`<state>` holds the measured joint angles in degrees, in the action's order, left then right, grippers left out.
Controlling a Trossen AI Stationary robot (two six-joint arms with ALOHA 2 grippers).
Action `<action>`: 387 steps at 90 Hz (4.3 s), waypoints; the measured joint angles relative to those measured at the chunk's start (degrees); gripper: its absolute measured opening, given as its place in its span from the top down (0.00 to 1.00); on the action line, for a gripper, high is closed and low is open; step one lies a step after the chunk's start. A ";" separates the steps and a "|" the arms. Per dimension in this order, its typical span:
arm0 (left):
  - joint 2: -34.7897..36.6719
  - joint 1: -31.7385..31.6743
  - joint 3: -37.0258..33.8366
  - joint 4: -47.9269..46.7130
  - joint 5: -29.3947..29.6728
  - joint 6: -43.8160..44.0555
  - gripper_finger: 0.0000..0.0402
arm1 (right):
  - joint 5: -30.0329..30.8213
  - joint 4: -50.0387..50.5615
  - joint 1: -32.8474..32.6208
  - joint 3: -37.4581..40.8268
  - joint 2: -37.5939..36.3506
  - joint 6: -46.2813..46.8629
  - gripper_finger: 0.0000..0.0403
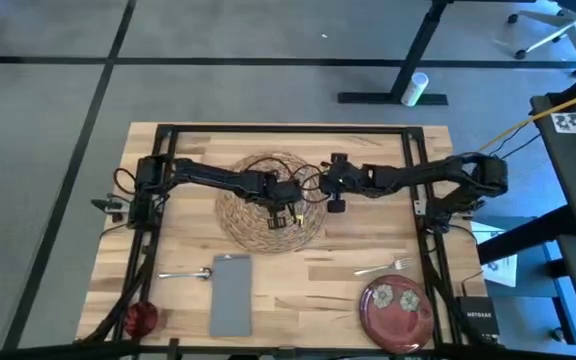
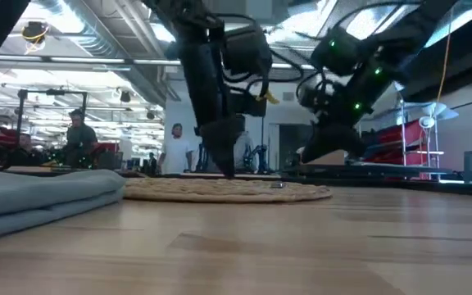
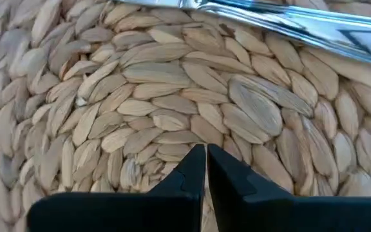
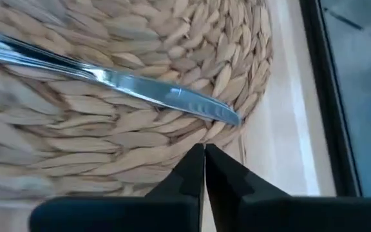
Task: Set table place
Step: Move the brown placemat to the center of the table
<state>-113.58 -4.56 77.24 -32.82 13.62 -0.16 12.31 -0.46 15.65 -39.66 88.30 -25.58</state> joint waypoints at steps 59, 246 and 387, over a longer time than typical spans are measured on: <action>15.23 -0.84 -23.11 17.55 -2.40 8.62 1.00 | -6.28 -6.06 2.07 0.00 2.78 -1.73 1.00; 15.13 -1.20 -26.91 24.43 -4.50 8.76 1.00 | -9.33 -19.72 6.55 -2.47 16.54 1.79 1.00; 18.98 0.62 -26.89 20.08 -3.48 6.32 1.00 | -11.01 -17.78 2.96 -4.63 15.74 1.07 1.00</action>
<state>-94.60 -3.94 50.35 -12.74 10.14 6.16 1.30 -18.24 18.61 -44.29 104.04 -24.51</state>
